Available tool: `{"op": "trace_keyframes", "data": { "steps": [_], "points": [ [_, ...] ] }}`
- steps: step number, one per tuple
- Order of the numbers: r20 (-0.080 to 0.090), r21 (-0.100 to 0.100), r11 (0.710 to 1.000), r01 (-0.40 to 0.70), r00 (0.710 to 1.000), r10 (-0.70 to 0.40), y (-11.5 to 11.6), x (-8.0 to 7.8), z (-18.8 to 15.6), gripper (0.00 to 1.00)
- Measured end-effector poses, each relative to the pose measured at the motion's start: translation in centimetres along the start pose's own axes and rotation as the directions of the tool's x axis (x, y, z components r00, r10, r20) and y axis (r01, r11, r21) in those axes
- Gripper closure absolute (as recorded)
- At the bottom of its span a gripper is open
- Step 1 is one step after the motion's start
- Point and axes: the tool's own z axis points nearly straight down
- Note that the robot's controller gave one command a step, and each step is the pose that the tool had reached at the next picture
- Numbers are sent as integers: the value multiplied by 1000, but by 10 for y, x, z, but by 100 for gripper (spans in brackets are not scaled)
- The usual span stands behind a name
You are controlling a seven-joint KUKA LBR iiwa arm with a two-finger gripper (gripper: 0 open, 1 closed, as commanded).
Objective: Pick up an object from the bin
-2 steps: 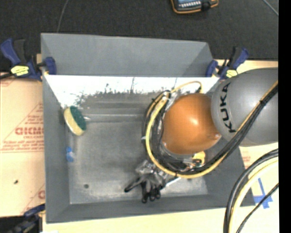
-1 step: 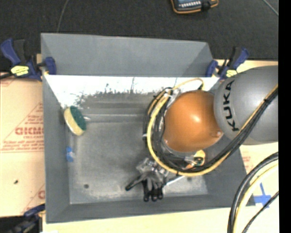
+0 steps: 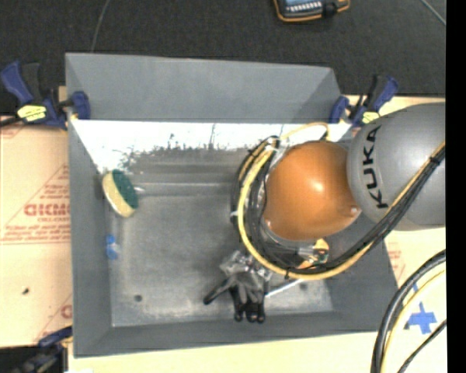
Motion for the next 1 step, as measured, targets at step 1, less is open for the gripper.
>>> {"op": "trace_keyframes", "data": {
  "steps": [1],
  "points": [
    [1,1,1000,0,1000,0,0,0,-10,100]
  ]
}}
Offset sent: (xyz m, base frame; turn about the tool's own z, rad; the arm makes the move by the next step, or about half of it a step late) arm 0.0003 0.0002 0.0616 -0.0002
